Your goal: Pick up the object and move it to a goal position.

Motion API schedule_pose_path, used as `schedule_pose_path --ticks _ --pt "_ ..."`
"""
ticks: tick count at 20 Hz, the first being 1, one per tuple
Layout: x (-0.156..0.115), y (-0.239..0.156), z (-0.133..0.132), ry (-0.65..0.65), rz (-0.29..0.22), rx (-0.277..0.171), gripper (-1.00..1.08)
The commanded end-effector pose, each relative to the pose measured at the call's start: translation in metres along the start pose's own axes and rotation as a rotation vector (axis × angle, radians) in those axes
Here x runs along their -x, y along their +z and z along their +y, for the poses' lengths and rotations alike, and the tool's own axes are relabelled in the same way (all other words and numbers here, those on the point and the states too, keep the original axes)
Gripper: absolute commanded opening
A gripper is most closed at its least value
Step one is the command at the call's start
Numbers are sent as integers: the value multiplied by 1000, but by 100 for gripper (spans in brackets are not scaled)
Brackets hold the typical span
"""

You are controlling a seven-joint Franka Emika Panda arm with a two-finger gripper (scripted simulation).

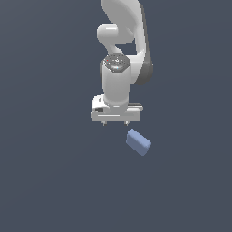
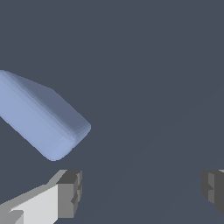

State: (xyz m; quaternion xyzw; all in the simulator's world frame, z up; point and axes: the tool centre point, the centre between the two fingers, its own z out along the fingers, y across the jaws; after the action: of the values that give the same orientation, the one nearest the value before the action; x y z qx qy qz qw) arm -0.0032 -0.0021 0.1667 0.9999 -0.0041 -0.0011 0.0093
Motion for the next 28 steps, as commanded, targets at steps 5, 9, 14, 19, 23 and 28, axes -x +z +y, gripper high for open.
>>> schedule_pose_path --ticks 5,9,14,19,23,28 --pt "3 4 0 -13 -15 8 100" --pt "9 13 1 -33 -45 26 100" --pt "10 14 1 -32 -49 28 100" --pt "7 14 -4 -70 -46 26 100" --pt "2 15 -12 -133 -43 23 100" --pt "-6 16 -28 -250 -37 18 100"
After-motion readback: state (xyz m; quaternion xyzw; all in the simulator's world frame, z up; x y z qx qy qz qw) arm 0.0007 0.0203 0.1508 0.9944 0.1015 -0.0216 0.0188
